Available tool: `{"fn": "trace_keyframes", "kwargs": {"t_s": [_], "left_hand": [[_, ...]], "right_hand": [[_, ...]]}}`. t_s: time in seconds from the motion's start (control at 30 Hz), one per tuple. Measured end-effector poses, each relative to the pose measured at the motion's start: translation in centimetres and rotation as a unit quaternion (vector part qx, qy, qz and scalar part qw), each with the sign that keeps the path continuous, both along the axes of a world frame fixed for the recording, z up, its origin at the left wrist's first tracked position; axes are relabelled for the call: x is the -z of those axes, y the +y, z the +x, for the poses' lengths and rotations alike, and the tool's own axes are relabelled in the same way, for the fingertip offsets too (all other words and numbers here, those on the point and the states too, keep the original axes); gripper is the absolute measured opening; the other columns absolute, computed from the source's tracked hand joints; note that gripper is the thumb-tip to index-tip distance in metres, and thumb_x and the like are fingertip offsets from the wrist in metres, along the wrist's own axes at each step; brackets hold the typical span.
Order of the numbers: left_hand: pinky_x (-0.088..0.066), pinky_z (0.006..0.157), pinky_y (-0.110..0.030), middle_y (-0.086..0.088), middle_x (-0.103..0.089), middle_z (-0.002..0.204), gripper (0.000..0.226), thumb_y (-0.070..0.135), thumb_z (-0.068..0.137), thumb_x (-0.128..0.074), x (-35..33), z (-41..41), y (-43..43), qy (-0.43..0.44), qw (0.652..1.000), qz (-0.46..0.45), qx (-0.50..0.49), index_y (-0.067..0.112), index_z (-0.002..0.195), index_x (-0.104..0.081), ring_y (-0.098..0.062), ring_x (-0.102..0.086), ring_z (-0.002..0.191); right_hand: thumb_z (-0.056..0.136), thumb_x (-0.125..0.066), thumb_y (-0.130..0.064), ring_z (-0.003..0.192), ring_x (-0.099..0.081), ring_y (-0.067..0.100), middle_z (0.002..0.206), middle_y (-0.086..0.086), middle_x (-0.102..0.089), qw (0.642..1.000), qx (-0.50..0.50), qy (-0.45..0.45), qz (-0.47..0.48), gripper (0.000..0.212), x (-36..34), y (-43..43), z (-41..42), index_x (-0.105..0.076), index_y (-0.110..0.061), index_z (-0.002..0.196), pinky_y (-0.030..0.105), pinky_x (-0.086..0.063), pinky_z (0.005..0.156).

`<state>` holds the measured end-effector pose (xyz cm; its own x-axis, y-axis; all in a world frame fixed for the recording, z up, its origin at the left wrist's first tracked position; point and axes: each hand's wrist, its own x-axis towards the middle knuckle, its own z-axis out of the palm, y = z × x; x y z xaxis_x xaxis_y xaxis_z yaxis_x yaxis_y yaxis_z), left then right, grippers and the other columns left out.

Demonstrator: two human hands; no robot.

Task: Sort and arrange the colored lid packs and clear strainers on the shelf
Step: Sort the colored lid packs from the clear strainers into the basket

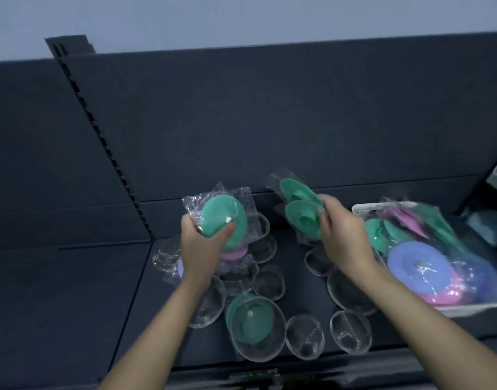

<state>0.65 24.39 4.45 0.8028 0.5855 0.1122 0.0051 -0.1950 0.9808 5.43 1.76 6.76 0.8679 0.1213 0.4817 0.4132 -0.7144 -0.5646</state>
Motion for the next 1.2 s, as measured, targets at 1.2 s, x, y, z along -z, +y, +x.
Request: {"fn": "trace_keyframes", "kwargs": {"t_s": [1.2], "left_hand": [[-0.050,0.094,-0.035,0.003,-0.052,0.123,0.090,0.027,0.079,-0.076,0.8,12.4,-28.3,0.052,0.976,-0.134,0.160,0.025,0.145,-0.016,-0.009,-0.057,0.103]], "right_hand": [[0.096,-0.040,-0.006,0.110,-0.057,0.025,0.124,0.007,-0.059,0.990,0.001,0.118,-0.084,0.039,3.2,-26.2,9.3,-0.050,-0.015,0.133,0.027,-0.044,0.089]]}}
